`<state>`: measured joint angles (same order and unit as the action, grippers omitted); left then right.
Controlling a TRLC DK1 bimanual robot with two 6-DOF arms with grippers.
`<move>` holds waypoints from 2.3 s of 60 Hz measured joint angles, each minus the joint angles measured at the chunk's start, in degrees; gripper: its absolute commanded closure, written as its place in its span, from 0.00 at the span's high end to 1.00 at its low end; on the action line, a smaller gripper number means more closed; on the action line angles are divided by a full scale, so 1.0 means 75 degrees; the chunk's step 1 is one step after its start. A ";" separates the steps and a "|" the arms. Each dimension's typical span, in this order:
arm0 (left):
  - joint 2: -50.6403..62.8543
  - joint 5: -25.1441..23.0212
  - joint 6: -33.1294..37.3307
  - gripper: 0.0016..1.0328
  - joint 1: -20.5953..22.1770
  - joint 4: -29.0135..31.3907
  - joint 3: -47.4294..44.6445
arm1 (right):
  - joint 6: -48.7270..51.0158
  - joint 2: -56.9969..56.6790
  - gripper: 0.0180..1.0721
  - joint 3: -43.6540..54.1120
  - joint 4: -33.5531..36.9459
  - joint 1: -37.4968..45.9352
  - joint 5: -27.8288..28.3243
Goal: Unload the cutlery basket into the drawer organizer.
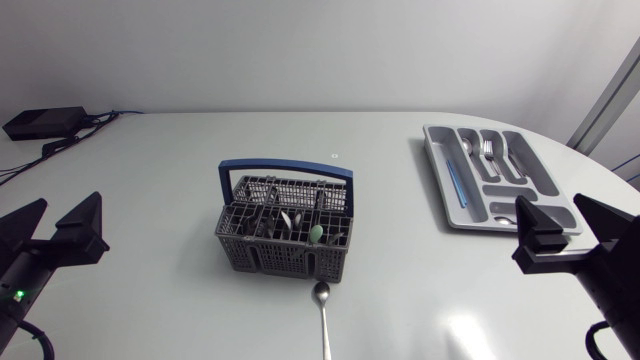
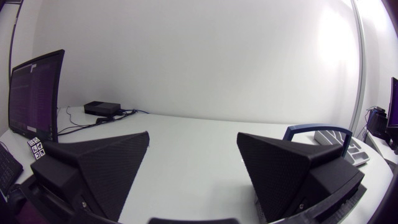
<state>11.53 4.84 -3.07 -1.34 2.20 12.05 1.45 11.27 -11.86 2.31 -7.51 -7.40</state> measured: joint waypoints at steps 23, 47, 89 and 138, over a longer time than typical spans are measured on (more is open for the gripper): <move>0.2492 0.0023 -0.0137 0.96 0.0755 0.0119 0.1253 | -0.1186 0.3363 0.95 -0.1859 0.0463 -0.3060 -0.1425; 0.3290 0.0055 -0.0201 0.96 0.1306 0.0271 0.1402 | -0.4211 0.7504 0.89 -0.3756 0.2393 -0.5056 -0.0650; 0.3821 0.0055 -0.0201 0.96 0.1478 0.0207 0.1440 | -0.5246 1.0955 0.78 -0.5642 0.4100 -0.6044 0.0764; 0.4022 0.0058 -0.0259 0.96 0.1527 -0.0029 0.1440 | -0.5796 1.2508 0.48 -0.6464 0.3937 -0.6129 0.0734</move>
<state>41.69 5.28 -5.02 10.11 1.98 22.85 -42.02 105.08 -60.34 31.83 -53.47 -1.89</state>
